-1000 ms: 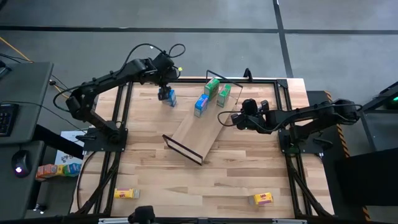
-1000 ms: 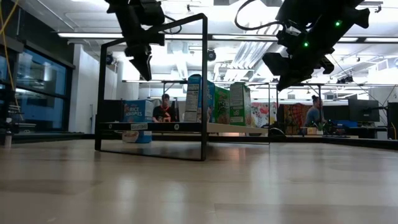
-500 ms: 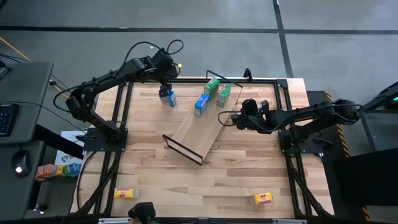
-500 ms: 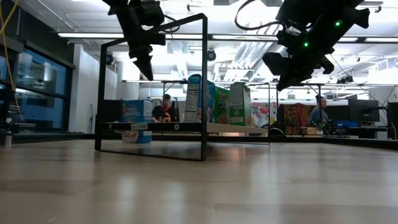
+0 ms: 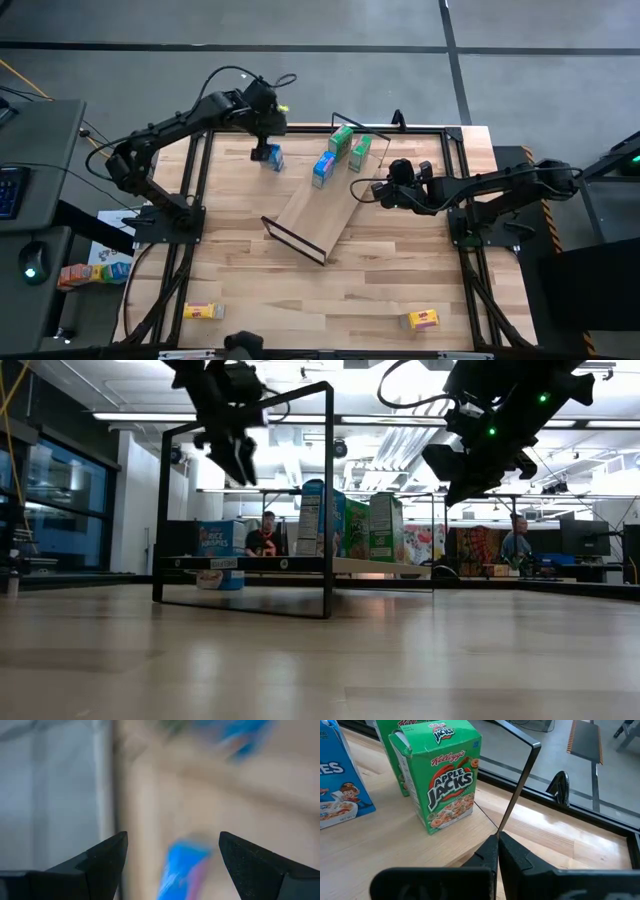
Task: Stack cereal on shelf
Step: Put the blue cereal box aligned with the other blue cereal box on the shelf
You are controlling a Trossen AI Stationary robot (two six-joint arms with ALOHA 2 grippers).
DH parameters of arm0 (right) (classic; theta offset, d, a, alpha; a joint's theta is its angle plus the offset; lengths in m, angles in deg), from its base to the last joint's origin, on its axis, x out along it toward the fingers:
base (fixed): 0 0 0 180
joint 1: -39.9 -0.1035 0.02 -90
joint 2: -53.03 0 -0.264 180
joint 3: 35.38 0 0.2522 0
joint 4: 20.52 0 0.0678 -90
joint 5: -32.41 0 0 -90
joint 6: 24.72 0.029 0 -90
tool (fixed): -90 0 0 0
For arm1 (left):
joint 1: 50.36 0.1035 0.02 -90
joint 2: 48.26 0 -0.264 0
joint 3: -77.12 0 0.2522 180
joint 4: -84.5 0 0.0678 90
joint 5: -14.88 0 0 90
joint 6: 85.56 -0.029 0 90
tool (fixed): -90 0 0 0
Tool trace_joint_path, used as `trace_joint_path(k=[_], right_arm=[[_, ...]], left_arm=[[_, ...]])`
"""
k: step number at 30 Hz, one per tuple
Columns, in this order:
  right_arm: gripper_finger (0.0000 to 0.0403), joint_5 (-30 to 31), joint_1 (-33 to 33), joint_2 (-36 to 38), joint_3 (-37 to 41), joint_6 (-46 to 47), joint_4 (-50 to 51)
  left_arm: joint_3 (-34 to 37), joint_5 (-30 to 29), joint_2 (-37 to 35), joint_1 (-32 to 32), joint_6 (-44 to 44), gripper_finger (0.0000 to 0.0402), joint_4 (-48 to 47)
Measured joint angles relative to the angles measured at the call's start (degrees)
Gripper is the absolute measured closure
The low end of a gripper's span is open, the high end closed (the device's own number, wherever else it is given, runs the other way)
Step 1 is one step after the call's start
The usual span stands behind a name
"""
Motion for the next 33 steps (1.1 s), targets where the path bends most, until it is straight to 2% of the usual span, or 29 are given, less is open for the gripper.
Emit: trace_joint_path(k=[1,2,6,11,18,23,33], right_arm=[[0.0403,0.00,0.00,0.00,0.00,0.00,0.00],[0.0403,-0.01,0.00,0.00,0.00,0.00,0.00],[0.0403,0.02,0.00,0.00,0.00,-0.28,0.00],[0.0403,0.04,0.00,0.00,0.00,-0.42,0.00],[0.0403,0.04,0.00,0.00,0.00,-0.35,0.00],[0.0403,0.04,0.00,0.00,0.00,-0.26,0.00],[0.0403,0.07,0.00,0.00,0.00,-0.26,0.00]], left_arm=[[0.00,5.29,0.00,1.18,-1.49,0.0097,-0.02],[0.00,7.41,0.00,2.46,-1.68,0.0097,0.49],[-0.07,3.10,0.35,7.64,-0.91,0.0098,2.24],[-0.07,7.15,0.76,11.17,0.52,0.0098,0.91],[-0.04,15.51,0.74,10.84,8.21,0.0098,1.60],[-0.04,15.66,0.74,10.03,12.47,0.0098,1.98],[-0.04,15.51,0.74,9.86,11.81,0.0098,1.72]])
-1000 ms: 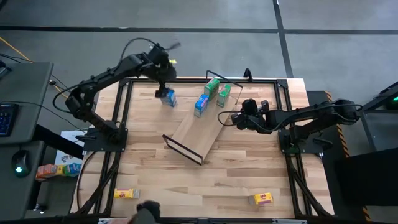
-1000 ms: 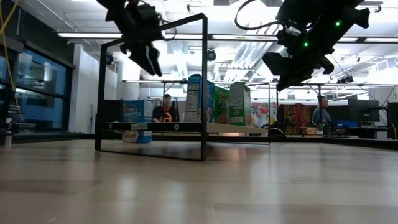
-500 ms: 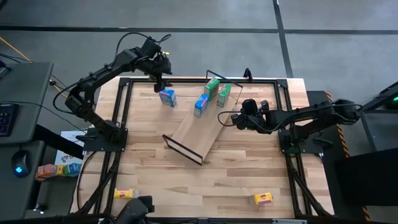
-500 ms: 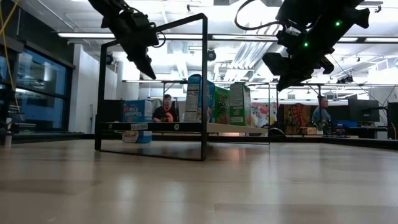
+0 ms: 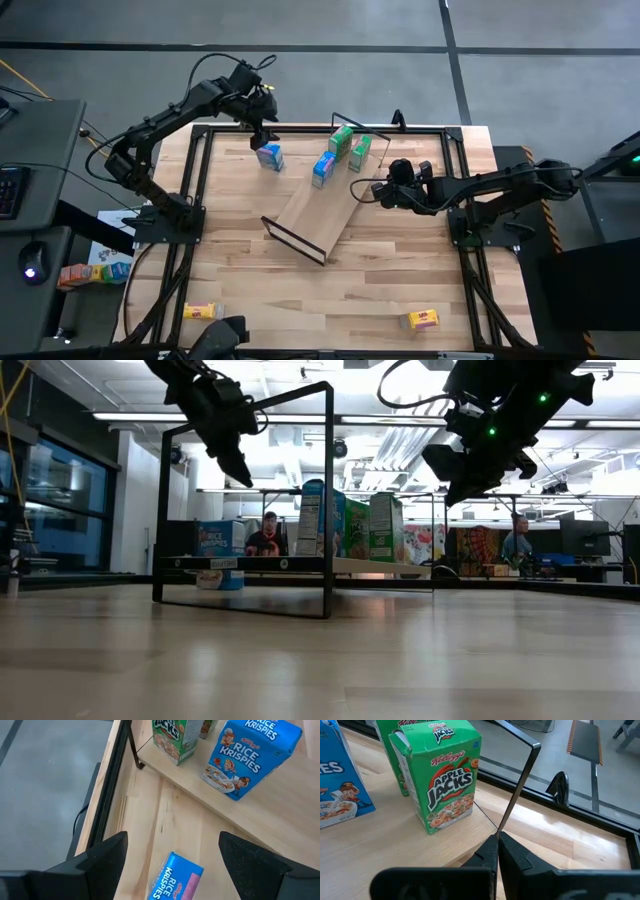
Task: Stack cereal on shelf
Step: Put the blue cereal box aligned with the other blue cereal box on the shelf
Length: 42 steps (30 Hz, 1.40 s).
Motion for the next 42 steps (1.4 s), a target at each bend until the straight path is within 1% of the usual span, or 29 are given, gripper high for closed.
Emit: trace_joint_path(k=[4,11,13,17,19,22,27,29,42], right_arm=[[0.0403,0.03,0.00,0.00,-0.02,0.00,0.00],[0.0403,0.58,0.00,0.00,0.00,0.19,0.00],[0.0403,0.57,0.00,0.00,0.00,0.24,0.02],[0.0403,0.55,0.00,0.00,-0.02,0.24,0.02],[0.0403,0.55,0.00,0.00,-0.02,0.03,0.02],[0.0403,0.69,0.00,0.00,-0.01,0.04,0.02],[0.0403,1.07,0.00,0.00,-0.02,0.04,0.02],[0.0403,1.07,-0.01,0.00,-0.02,0.19,0.02],[0.0403,0.96,-0.01,0.00,-0.02,0.26,0.02]], left_arm=[[0.00,0.09,0.00,0.00,1.13,0.0098,0.12],[0.00,-0.13,0.20,0.20,0.23,0.0098,0.36],[0.38,-0.13,0.26,0.11,-2.34,0.0098,0.32],[4.25,-0.24,0.09,-0.39,-7.39,0.0098,1.46],[6.23,-1.29,0.09,-0.42,-9.68,0.0098,1.59],[8.37,-5.12,0.09,-0.36,-11.92,0.0098,2.88],[9.91,-7.75,0.11,-0.35,-14.95,0.0098,3.36],[10.34,-7.93,0.11,-0.35,-15.91,0.0098,3.36],[10.43,-7.27,0.65,-0.76,-15.69,0.0098,2.79]])
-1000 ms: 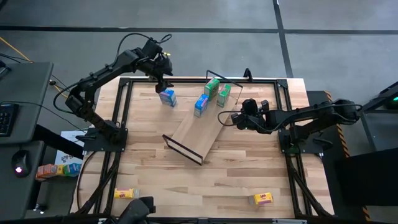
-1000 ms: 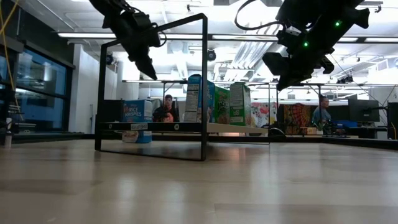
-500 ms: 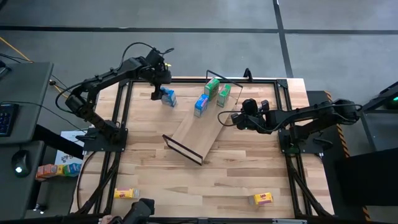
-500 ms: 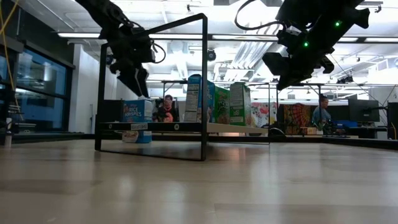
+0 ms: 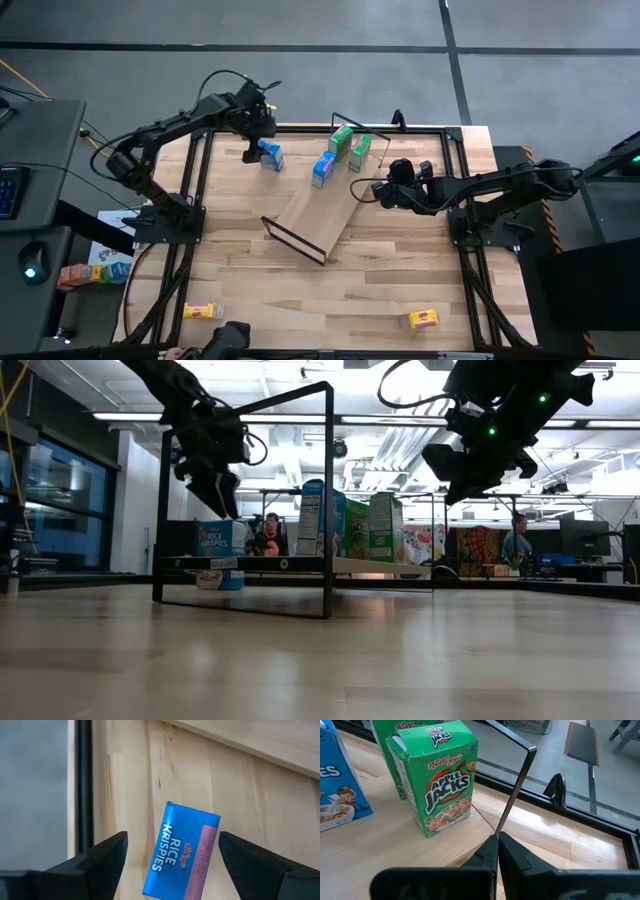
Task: Stack cereal on shelf
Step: Put the blue cereal box aligned with the other blue cereal box on the shelf
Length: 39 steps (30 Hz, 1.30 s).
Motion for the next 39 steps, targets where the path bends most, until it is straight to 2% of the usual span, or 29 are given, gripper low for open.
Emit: trace_joint_path(k=[7,12,27,32,35,39], right_arm=[[0.0403,-0.15,0.01,0.00,0.00,0.00,0.01],[0.0403,-0.15,0.01,0.00,0.00,0.00,0.01],[0.0403,-0.15,0.00,0.00,0.00,0.02,-0.02],[0.0403,-0.15,-0.02,0.00,0.00,0.02,-0.02],[0.0403,-0.15,0.00,0.00,0.00,0.00,-0.02],[0.0403,-0.08,0.01,0.00,0.00,0.00,-0.02]], left_arm=[[0.02,-0.60,0.81,-1.47,-0.92,0.0098,-2.47],[0.02,-3.78,0.86,-1.92,-2.10,0.0098,-2.40],[0.02,-3.81,1.29,-2.12,-1.36,0.0098,-2.10],[0.02,-3.88,4.26,-2.37,-0.61,0.0098,-2.39],[0.02,-7.35,6.48,-3.40,-1.57,0.0098,-1.81],[0.02,-7.90,8.30,-3.86,-2.38,0.0098,-1.05]])
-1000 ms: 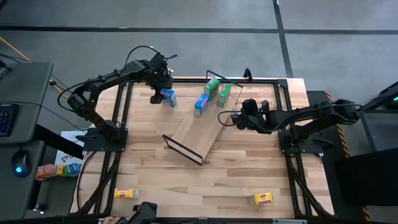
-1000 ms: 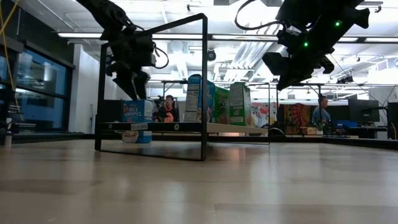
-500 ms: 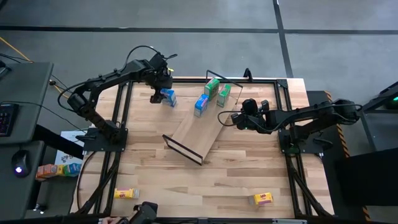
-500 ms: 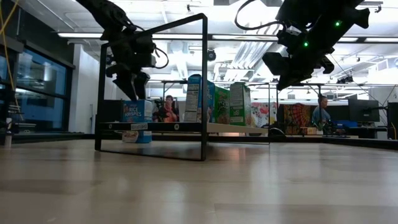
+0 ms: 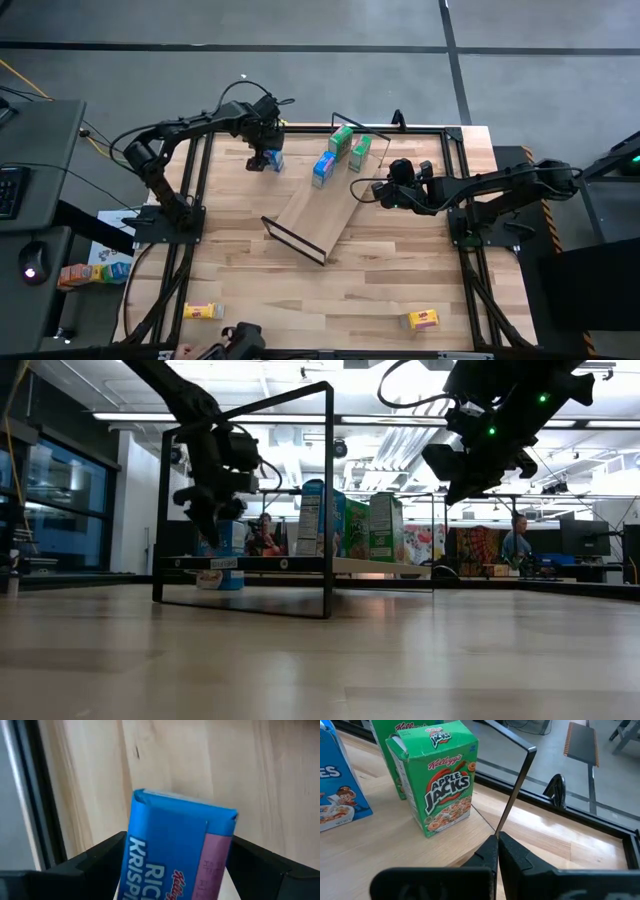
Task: Stack cereal on shelf
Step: Put the blue cereal box aligned with the other blue cereal box on the shelf
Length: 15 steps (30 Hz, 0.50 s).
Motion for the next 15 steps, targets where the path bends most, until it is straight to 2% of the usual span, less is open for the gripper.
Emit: trace_joint_path(k=[4,7,11,15], right_arm=[[0.0403,0.36,-0.02,0.02,0.00,0.00,0.01],[0.0403,0.36,-0.02,0.02,0.00,0.00,0.00],[0.0403,0.36,-0.02,0.02,0.00,0.01,0.00],[0.0403,0.35,-0.02,0.02,0.00,0.00,0.00]], left_arm=[[0.00,-0.24,0.84,-0.27,-1.12,0.0102,-0.35],[0.00,-0.50,0.82,-0.30,-1.32,0.0119,-0.55],[0.00,-3.80,0.60,-0.60,-1.29,0.0164,-0.78],[0.00,-4.68,0.62,-0.60,-1.27,0.0219,-0.97]])
